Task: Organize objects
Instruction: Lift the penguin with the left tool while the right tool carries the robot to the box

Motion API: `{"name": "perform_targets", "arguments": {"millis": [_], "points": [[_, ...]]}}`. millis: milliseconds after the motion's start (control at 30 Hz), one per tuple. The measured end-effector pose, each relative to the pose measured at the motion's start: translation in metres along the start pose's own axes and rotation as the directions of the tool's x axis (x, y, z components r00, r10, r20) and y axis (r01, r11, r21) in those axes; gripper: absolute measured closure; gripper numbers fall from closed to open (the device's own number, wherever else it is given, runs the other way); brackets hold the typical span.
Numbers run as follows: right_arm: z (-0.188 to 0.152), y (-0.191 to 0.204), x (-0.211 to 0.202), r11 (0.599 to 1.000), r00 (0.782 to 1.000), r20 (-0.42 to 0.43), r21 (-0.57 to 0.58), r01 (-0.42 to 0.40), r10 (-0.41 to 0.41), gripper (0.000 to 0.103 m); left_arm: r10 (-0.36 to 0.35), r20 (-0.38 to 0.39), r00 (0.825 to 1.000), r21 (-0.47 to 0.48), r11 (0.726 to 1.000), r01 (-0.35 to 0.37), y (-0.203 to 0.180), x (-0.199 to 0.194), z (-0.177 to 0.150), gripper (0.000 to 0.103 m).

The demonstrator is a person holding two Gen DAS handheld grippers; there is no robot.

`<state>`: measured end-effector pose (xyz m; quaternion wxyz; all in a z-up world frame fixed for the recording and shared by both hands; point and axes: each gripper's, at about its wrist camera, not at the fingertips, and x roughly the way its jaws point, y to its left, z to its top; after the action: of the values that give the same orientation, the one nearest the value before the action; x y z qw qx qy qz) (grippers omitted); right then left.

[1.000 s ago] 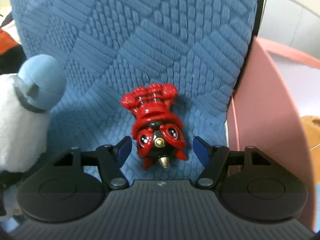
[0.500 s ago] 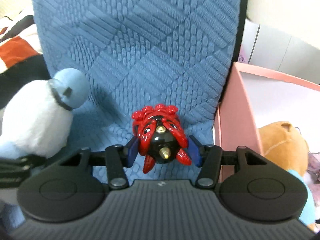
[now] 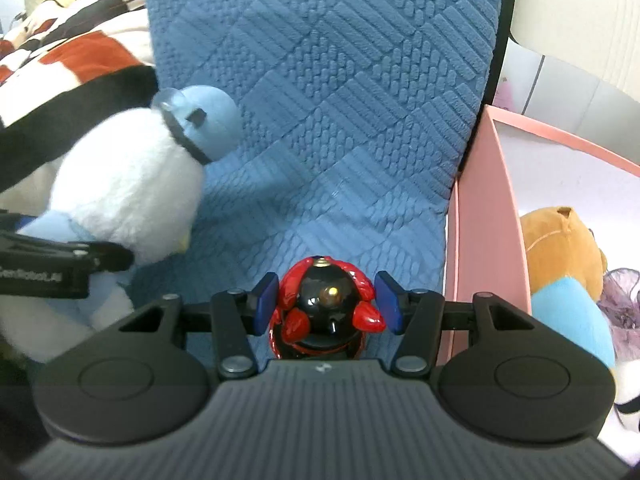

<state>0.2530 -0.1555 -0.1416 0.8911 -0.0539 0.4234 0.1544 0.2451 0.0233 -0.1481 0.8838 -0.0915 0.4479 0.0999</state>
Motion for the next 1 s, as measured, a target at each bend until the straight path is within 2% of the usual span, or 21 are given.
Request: {"name": "perform_targets", "arguments": {"millis": [100,233,367,467,633,767,867,1000], "points": [[-0.005,0.001,-0.010,1.000,1.000,0.000,0.002,-0.030,0.030,0.047,-0.023,0.009,1.000,-0.063,0.998,0.023,0.003,-0.006,-0.002,0.015],[-0.011,0.004,-0.008,1.000,0.999,-0.028,0.005,-0.025,0.025,0.047,-0.082,0.019,0.996,-0.113,0.990,0.084,0.010,-0.010,0.000,0.014],[-0.014,0.005,-0.002,0.999,0.999,-0.038,0.020,-0.035,0.036,0.046,-0.067,-0.026,0.997,-0.161,0.985,0.062,0.023,0.003,0.000,0.005],[-0.016,0.009,0.001,0.999,0.998,-0.045,0.011,-0.035,0.036,0.046,-0.148,-0.082,0.986,-0.247,0.961,0.124,0.038,0.017,0.001,0.004],[-0.021,0.013,0.009,1.000,0.997,-0.074,0.017,-0.013,0.014,0.040,-0.223,-0.100,0.970,-0.355,0.918,0.175,0.052,0.031,0.005,0.003],[-0.024,0.012,0.018,0.999,0.994,-0.108,0.033,-0.012,0.015,0.040,-0.246,-0.114,0.963,-0.370,0.910,0.189,0.051,0.038,0.006,0.002],[-0.028,0.010,0.026,0.997,0.990,-0.142,0.071,-0.013,0.023,0.040,-0.241,-0.121,0.963,-0.352,0.917,0.186,0.047,0.040,0.007,0.002],[-0.028,0.009,0.028,0.995,0.990,-0.135,0.098,-0.022,0.035,0.041,-0.242,-0.121,0.963,-0.358,0.915,0.185,0.045,0.041,0.007,0.003]]}}
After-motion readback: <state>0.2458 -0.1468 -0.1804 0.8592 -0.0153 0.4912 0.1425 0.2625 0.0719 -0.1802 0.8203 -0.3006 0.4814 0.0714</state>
